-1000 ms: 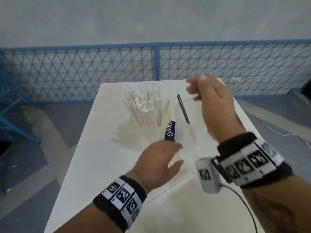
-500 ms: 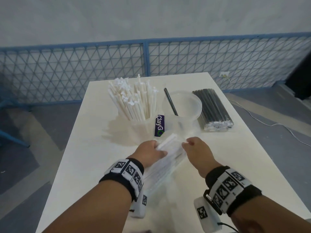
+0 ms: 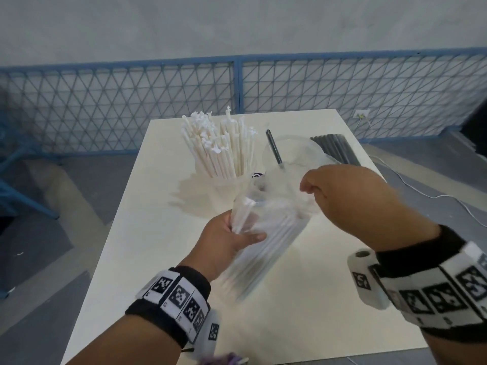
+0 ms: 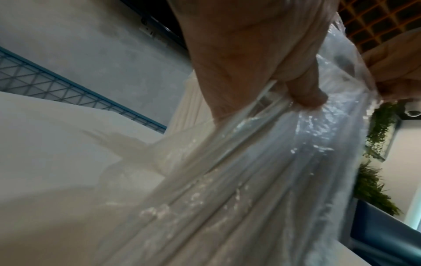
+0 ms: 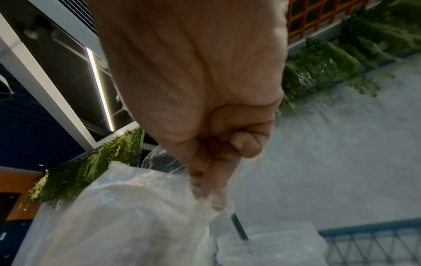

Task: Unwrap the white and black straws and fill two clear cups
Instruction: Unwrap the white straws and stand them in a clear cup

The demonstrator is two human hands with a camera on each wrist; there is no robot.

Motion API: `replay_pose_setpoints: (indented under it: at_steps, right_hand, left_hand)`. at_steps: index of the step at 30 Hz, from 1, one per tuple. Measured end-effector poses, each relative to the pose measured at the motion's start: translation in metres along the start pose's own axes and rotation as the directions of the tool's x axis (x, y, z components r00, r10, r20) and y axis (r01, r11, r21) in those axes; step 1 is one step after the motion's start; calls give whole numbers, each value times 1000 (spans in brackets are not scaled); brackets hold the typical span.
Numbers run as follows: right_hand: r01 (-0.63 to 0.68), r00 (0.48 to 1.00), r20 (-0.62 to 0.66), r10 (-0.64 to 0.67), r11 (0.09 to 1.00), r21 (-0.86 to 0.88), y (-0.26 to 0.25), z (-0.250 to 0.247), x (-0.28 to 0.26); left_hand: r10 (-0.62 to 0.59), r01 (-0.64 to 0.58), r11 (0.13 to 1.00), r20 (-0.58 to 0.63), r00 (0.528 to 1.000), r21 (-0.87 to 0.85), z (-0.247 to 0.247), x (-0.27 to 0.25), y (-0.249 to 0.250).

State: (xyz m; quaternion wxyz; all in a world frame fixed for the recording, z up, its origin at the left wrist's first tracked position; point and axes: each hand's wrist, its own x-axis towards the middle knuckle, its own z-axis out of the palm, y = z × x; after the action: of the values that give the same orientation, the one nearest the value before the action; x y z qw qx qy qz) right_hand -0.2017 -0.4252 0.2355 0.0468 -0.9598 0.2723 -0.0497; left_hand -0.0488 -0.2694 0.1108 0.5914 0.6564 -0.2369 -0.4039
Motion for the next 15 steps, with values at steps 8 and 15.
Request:
replay_pose_setpoints:
  at_steps: [8,15]
  right_hand:
    - [-238,965,65,256,734,636,-18,10,8]
    - [-232,926,74,369,405,885,-26,25,9]
  left_hand:
    - [207,-228,968,-177,962,-109,17,-5,9]
    - [313,-298,944,-103,944,137,20,-9,8]
